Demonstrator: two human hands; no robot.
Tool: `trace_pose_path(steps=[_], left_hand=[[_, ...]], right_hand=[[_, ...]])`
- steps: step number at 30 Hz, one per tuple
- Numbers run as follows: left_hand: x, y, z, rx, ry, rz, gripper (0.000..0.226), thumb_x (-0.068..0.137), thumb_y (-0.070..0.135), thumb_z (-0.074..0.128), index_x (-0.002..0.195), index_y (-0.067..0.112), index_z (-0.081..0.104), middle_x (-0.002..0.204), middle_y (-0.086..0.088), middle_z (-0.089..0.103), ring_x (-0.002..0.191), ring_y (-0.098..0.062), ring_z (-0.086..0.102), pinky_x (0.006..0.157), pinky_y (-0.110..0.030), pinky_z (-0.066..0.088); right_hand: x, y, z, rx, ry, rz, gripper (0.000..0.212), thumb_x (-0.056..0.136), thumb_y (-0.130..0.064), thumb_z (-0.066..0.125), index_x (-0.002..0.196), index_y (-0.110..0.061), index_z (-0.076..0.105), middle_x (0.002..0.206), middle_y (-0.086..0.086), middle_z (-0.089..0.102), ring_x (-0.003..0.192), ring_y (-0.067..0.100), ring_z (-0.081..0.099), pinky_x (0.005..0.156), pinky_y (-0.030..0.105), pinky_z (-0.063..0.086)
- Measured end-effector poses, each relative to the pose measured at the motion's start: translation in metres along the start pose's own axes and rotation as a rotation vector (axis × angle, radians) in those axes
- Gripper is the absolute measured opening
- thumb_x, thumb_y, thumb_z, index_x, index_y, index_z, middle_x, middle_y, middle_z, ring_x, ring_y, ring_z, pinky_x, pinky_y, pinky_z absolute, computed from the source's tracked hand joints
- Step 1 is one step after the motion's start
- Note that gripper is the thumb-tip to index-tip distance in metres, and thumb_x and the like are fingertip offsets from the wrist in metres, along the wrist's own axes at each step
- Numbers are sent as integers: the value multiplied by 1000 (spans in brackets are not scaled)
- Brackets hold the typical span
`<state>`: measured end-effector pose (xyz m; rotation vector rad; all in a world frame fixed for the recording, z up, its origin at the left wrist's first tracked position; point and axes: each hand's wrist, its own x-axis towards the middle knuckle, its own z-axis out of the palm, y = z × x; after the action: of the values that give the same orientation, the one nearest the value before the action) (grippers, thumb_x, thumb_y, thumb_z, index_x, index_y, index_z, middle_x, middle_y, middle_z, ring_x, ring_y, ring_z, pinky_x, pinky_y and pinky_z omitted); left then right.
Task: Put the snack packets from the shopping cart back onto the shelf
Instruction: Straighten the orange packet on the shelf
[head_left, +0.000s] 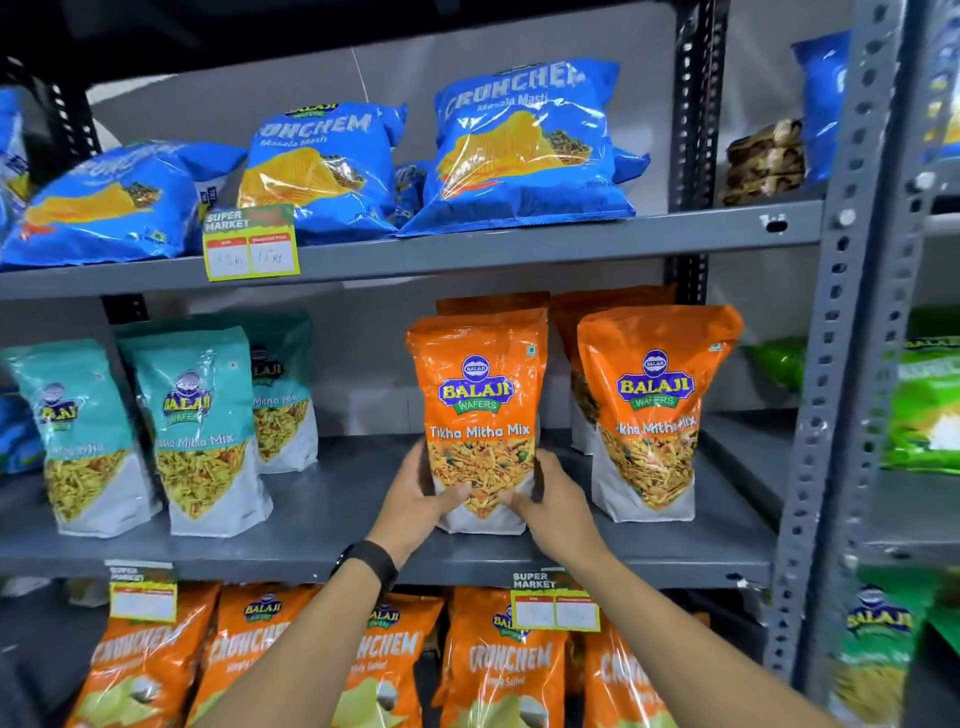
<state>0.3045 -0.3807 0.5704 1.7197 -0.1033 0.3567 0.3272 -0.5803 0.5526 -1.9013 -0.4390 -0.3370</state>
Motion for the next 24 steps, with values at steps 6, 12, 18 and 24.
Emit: trace_pose_path(steps=[6,12,18,24], left_hand=[[-32,29,62,58,463,236,13,83,37,68,96,39,64,89,12,70,85,-3,68,65,-16,49],[5,48,178,75,-243,-45,95,88,35,76,161,31,16,145,17,32,138,-5,32,116,-36,38],[25,27,189,-5,-301,-12,70,87,15,77,144,31,39,136,5,62,128,-15,61,100,-25,52],[16,19,178,-16,-313,-2,64,88,19,76,135,46,41,130,17,62,124,-4,58,106,-31,50]], right_hand=[[-26,15,-75,-43,643,-139,26,93,-37,63,118,-35,54,111,-14,57,101,4,59,81,10,46],[0,44,-155,28,385,216,88,92,-48,68,162,-30,17,162,5,39,143,27,46,114,46,40],[4,62,-174,200,78,232,71,78,-61,72,140,-46,40,130,-15,62,106,-9,56,88,24,48],[-11,61,-167,162,96,149,67,80,-59,74,139,-41,48,122,-27,64,116,-2,61,102,34,49]])
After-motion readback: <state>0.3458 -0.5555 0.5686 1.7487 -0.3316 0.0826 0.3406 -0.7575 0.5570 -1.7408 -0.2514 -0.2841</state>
